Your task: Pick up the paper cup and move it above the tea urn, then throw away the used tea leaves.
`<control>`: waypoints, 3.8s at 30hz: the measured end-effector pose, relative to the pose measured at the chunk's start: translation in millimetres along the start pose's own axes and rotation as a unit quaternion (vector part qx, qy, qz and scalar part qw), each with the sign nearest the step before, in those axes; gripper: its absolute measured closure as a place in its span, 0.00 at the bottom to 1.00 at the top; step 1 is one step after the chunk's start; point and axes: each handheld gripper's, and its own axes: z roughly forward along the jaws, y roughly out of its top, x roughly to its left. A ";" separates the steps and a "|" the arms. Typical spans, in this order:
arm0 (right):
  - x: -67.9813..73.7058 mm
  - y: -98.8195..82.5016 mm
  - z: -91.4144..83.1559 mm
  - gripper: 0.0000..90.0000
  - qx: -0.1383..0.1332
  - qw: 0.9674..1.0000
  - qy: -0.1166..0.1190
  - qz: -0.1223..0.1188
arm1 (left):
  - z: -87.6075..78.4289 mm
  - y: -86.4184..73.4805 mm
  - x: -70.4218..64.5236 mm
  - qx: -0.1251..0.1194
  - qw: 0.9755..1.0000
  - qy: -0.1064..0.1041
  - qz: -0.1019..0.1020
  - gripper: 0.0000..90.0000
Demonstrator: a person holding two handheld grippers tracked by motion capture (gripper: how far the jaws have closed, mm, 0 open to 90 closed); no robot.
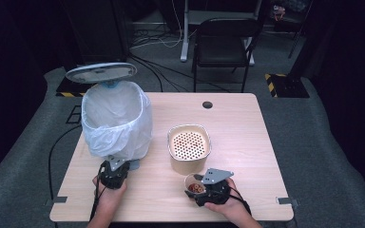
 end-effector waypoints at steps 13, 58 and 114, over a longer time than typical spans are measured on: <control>-5.3 22.1 -15.6 0.39 -0.007 1.000 0.016 -0.005 | -0.1 0.3 0.7 0.001 1.000 -0.001 0.004 1.00; -73.4 149.8 -79.1 0.42 -0.049 0.998 0.023 -0.015 | 0.1 0.2 0.8 0.001 1.000 -0.005 0.004 1.00; -159.1 172.8 -27.2 0.44 -0.051 0.997 -0.019 -0.057 | -0.2 0.4 1.9 0.002 1.000 -0.005 0.004 1.00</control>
